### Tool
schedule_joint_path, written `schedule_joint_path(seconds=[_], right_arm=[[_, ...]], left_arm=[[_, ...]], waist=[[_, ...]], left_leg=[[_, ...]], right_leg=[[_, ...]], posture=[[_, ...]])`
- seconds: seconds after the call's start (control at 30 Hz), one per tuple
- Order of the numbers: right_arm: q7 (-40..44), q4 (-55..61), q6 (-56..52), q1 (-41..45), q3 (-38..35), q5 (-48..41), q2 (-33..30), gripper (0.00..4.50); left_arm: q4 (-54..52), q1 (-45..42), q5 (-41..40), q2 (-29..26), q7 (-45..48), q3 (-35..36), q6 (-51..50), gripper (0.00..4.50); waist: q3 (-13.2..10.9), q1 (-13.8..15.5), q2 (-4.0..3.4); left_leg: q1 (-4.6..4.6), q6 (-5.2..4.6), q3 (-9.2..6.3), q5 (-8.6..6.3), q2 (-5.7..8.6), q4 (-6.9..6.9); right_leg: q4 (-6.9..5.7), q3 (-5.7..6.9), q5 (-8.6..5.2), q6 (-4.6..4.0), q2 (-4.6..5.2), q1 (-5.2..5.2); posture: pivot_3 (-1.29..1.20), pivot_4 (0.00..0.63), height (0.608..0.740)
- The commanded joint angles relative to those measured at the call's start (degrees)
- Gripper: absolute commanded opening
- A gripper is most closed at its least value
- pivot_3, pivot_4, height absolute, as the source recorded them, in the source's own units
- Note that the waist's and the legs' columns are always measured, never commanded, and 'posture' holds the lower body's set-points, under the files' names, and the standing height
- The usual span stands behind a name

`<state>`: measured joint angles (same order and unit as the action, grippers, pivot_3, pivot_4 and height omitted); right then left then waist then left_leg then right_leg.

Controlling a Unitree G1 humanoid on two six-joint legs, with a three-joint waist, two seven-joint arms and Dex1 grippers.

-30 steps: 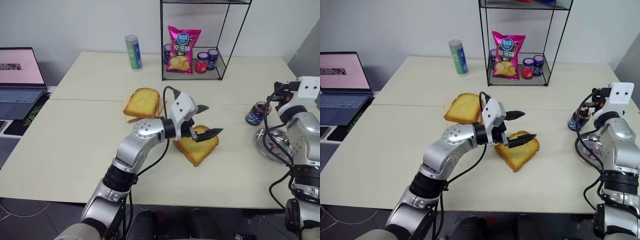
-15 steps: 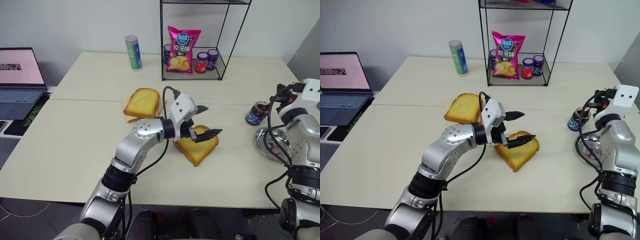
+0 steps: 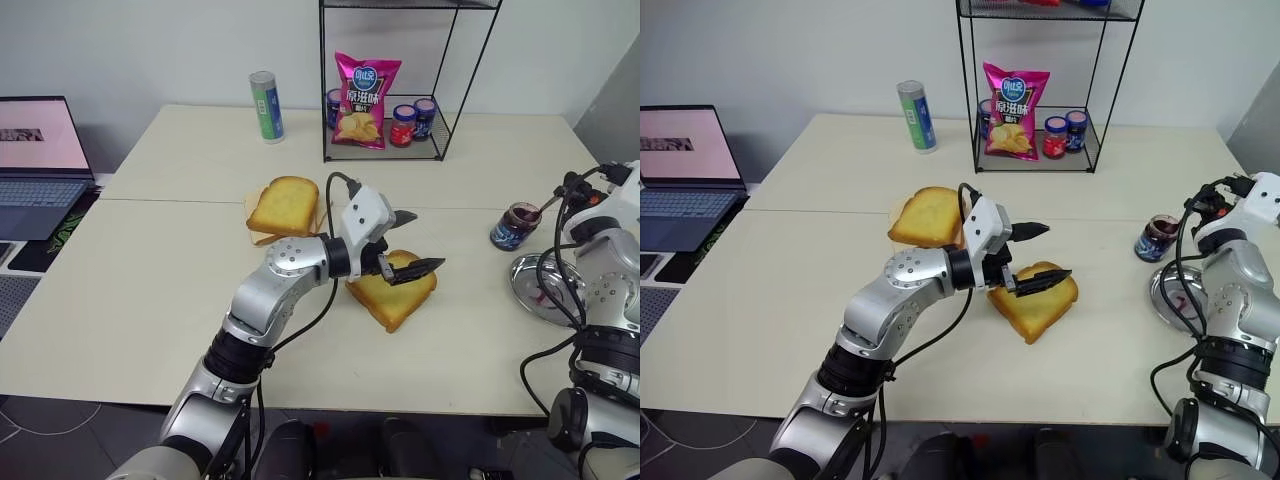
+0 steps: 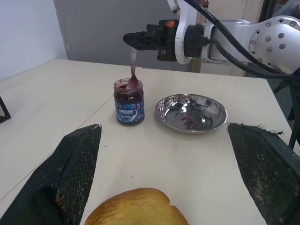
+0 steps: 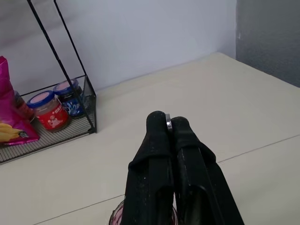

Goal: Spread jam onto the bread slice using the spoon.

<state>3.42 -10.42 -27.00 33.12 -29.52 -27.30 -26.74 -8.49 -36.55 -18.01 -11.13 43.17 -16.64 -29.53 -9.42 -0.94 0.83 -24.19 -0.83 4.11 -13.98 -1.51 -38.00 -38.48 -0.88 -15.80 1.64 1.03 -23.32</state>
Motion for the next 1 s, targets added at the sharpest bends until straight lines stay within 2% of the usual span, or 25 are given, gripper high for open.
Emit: schedule_joint_path(seconds=[0.03, 1.0], right_arm=[[-1.4, 1.2, -0.2, 2.1, -2.7, -2.2, -0.1, 0.03], [-6.8, -0.8, -1.4, 3.5, -7.5, -9.4, 2.7, 0.03]], left_arm=[[-1.3, -1.2, -0.2, 0.1, 0.1, 0.6, 0.7, 4.5], [-1.5, -1.4, -0.2, -0.4, 0.4, 0.7, 0.6, 4.5]], waist=[[0.0, 0.0, 0.0], [0.0, -0.5, 0.0]], left_leg=[[0.06, 0.0, 0.03, 0.0, 0.0, 0.0], [0.29, 0.05, 0.1, 0.04, 0.01, -0.01]], right_leg=[[-0.07, -0.03, 0.0, 0.0, 0.01, 0.0], [-0.43, -0.11, -0.01, 0.0, 0.0, 0.0]], posture=[[0.0, 0.15, 0.74], [0.0, 0.15, 0.74]])
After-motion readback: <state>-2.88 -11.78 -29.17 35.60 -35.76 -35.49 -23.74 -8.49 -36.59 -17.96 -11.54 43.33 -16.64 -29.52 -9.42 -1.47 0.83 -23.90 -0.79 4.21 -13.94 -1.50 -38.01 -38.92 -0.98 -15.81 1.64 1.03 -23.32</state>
